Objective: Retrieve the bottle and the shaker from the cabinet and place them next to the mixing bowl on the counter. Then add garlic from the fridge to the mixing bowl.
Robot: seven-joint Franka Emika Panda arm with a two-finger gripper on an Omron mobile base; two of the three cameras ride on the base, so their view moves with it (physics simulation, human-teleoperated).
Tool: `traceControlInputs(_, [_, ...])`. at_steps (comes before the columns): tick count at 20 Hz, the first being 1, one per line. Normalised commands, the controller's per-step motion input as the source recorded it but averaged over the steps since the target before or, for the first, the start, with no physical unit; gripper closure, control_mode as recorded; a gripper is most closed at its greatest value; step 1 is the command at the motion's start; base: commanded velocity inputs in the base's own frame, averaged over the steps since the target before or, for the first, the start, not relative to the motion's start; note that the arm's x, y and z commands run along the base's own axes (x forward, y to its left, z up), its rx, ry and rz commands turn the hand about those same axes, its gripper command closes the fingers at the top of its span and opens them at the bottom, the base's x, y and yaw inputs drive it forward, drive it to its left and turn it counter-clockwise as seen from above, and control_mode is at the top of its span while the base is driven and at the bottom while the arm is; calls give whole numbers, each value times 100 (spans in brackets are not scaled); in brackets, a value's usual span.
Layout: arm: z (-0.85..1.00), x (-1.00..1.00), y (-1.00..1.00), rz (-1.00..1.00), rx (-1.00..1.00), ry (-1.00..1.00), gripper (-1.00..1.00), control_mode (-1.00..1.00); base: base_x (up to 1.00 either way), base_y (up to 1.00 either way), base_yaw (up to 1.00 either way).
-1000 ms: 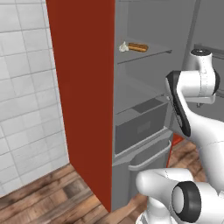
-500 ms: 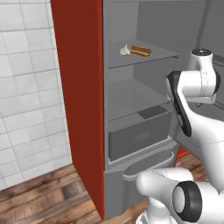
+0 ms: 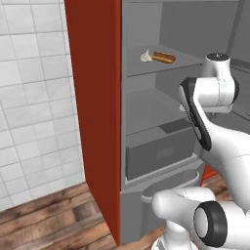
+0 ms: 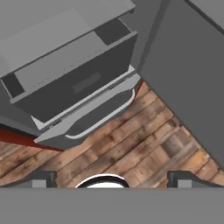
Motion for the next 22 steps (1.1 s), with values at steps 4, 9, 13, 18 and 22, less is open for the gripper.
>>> traceControlInputs(4, [38,29,14,29,0,-22,-100,-100,0,0,0])
traceControlInputs(9, [62,22,40,26,2,-47,-100,-100,0,0,0])
traceControlInputs(13, [75,46,61,0,0,-34,-100,-100,0,0,0])
traceControlInputs(18, [58,60,16,-3,-1,-22,-100,-100,0,0,0])
traceControlInputs(22, [39,74,-2,-8,-1,0,-100,-100,0,0,0])
